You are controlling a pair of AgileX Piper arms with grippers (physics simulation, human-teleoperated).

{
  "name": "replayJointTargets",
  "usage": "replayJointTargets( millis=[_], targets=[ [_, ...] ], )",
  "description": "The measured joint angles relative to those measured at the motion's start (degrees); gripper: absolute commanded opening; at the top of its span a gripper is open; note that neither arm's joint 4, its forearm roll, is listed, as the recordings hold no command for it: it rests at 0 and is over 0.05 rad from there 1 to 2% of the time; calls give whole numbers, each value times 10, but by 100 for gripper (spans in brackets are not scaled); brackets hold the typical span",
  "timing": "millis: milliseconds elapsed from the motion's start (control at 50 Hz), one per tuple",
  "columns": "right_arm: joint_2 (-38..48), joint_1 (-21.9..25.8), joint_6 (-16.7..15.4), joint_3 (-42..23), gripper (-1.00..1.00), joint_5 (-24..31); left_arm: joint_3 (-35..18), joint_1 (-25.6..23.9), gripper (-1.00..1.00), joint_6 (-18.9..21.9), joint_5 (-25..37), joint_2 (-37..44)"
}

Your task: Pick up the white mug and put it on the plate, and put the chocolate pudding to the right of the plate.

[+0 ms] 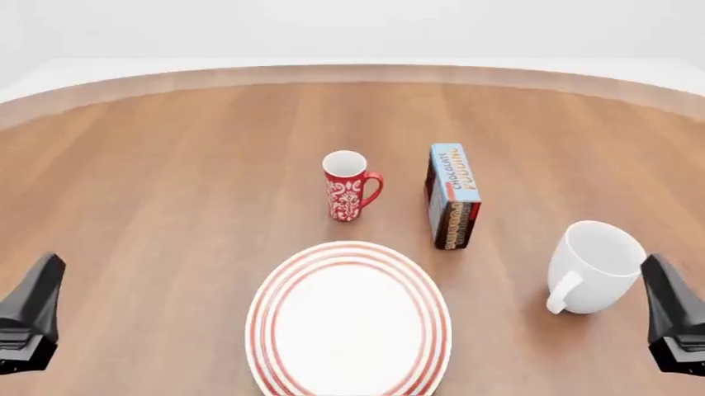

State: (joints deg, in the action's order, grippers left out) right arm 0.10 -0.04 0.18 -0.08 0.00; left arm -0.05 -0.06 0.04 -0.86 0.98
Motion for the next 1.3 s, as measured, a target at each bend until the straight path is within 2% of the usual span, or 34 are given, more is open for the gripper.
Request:
replayJointTargets(
  millis=[100, 620, 760, 1020, 1100, 1300],
  targets=[
    [0, 0, 2, -1, 100, 0, 0, -1, 100, 1, -15, 16],
    [0, 2, 4, -2, 100, -1, -26, -41, 100, 4, 8, -8],
    [0, 2, 4, -2, 100, -1, -86, -65, 100, 10, 49, -9],
    [0, 3, 4, -2, 100, -1, -238, -111, 100, 26, 188, -9],
    [0, 3, 4, -2, 100, -1, -197, -127, 100, 34, 147, -5],
    [0, 3, 5, -3, 100, 0, -120, -164, 100, 50, -49, 133]
  ],
)
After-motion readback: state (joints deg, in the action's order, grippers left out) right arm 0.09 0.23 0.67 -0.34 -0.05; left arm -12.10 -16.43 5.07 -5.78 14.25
